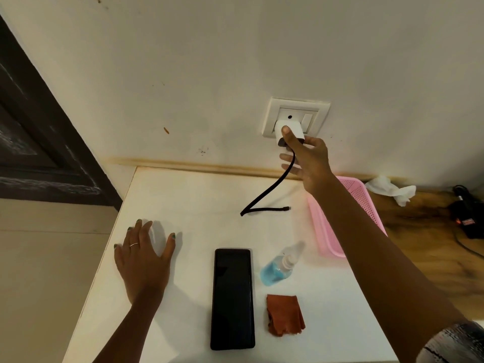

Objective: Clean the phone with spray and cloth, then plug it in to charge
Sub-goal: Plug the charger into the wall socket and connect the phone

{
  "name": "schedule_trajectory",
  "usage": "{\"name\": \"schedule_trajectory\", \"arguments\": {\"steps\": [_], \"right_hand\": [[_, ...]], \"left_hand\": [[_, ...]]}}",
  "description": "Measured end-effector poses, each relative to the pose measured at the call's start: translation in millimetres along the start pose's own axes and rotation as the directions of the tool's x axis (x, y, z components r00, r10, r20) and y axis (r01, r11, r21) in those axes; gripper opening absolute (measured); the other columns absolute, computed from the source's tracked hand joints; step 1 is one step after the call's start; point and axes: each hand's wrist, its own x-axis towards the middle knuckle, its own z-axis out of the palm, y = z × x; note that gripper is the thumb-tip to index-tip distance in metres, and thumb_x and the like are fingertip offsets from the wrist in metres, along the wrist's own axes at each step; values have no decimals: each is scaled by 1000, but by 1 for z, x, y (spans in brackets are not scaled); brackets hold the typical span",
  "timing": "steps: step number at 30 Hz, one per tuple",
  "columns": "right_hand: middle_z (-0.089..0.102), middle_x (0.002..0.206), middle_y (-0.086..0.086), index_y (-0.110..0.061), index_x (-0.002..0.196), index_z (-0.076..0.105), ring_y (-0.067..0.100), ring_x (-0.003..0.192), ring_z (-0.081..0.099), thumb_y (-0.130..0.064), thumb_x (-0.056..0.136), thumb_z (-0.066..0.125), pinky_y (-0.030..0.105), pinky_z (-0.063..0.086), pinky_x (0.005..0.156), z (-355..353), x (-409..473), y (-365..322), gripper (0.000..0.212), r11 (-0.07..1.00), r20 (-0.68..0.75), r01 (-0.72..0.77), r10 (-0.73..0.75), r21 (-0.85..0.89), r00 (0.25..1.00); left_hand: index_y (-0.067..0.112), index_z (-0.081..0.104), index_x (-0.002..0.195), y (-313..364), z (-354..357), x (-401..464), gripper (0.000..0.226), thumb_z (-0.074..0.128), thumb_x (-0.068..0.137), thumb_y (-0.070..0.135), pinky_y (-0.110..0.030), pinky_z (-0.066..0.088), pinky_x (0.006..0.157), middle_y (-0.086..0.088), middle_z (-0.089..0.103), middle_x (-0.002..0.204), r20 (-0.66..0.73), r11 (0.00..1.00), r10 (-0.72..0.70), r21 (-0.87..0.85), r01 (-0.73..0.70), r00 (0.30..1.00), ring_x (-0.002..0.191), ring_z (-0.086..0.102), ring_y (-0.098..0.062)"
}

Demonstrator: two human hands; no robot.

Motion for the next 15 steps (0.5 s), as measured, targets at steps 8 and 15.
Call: {"name": "schedule_trajectory", "arguments": {"steps": [8,15], "right_hand": [[62,110,8,-8,112,60,19,95,57,-17,90,56,31,43,83,-43,1,96,24,805,211,158,-41,-572,977],[60,109,5,-14,106,63,25,103,50,-21,87,61,36,45,87,-43,6,147,21,267,309,355,-200,-896,930]], "left_hand": [[13,49,130,-1,1,0,62,41,86,56,-54,20,114,-12,46,144,14,1000,-5,0,5,1000,134,39,-34],[12,52,127,1,-2,-2,48,46,92,45,-54,22,114,-11,51,138,14,998,-11,-68,12,1000,130,42,-32]]}}
